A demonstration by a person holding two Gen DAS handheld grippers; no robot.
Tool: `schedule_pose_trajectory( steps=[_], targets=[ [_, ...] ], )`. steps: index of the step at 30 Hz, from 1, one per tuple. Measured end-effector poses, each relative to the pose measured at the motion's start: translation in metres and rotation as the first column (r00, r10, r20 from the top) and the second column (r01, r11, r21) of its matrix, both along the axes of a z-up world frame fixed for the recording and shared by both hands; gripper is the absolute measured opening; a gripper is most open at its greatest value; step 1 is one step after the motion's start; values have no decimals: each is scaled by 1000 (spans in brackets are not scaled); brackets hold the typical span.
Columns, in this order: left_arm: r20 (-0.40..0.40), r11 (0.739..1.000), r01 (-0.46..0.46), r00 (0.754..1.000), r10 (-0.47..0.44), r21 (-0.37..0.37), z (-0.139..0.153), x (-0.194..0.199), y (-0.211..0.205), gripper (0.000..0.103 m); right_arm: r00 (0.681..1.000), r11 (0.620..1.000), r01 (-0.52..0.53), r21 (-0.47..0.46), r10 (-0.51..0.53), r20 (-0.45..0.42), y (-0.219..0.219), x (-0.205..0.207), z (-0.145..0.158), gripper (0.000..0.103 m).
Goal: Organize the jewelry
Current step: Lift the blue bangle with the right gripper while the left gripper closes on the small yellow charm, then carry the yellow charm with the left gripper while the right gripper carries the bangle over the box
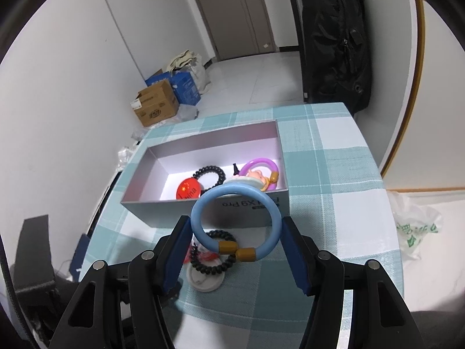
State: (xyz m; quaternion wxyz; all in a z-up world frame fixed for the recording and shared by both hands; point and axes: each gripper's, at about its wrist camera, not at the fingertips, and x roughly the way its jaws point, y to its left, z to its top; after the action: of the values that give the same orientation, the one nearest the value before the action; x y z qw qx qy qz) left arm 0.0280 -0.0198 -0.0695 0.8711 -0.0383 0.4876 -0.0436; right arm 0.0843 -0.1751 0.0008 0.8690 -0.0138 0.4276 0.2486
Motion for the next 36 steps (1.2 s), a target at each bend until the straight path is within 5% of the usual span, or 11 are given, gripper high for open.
schedule_pose_trajectory(
  steps=[22,36],
  targets=[
    [20,999,15,1000,-14,-49,9,9,5,6,1000,999,3,45,-4,14,-13,-1,10,61],
    [137,966,-47,987,84,-254,49,3,40,6,1000,991,-8,135,8,-3,-23,10,24,61]
  ],
)
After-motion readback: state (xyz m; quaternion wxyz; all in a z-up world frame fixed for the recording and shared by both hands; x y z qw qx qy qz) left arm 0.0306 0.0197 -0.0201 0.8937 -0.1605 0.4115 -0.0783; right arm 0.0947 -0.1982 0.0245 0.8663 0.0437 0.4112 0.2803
